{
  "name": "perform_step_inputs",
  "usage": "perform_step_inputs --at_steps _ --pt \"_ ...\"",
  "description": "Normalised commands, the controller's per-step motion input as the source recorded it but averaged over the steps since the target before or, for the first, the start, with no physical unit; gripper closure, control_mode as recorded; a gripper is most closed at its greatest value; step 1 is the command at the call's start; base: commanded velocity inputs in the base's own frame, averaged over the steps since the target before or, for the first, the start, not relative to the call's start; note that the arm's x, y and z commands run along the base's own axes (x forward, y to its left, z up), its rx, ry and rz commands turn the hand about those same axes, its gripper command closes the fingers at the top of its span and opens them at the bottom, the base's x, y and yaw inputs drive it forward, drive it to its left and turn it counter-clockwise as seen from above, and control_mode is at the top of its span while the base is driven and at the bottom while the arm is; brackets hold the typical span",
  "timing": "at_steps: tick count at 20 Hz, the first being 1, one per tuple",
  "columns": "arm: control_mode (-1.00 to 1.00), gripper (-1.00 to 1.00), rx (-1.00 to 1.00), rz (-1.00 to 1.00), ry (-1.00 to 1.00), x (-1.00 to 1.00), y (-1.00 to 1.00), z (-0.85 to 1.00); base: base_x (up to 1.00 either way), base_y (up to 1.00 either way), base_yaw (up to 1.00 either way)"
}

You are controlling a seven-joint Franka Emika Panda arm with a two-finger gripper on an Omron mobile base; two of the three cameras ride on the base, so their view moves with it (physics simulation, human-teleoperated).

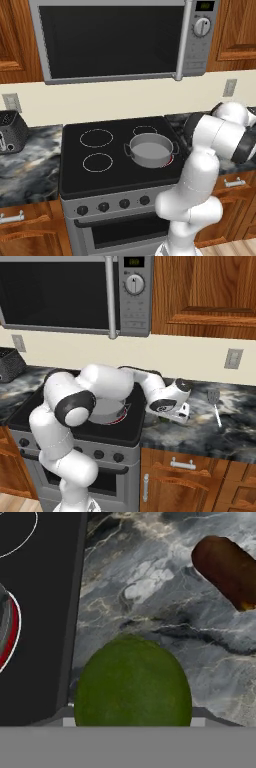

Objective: Put the sweet potato and lime in the pot. Retrieve the spatula and lightly stir the vegetables in the pot.

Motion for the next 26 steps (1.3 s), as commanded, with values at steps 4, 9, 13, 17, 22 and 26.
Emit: perform_step_inputs --at_steps 4,9,13,17,22,26 --pt "-1.00 1.00 -0.01 0.00 -0.07 -0.66 0.76 0.80 0.00 0.00 0.00" --pt "-1.00 1.00 -0.07 0.00 0.00 -0.41 0.82 0.93 0.00 0.00 0.00" --pt "-1.00 1.00 -0.07 0.00 0.01 -0.11 0.97 0.83 0.00 0.00 0.00" --pt "-1.00 1.00 -0.03 0.00 0.00 -0.03 0.99 0.16 0.00 0.00 0.00" --pt "-1.00 1.00 -0.02 0.00 0.00 0.00 0.85 0.00 0.00 0.00 0.00" --pt "-1.00 1.00 -0.04 0.00 0.00 0.19 0.68 0.09 0.00 0.00 0.00"
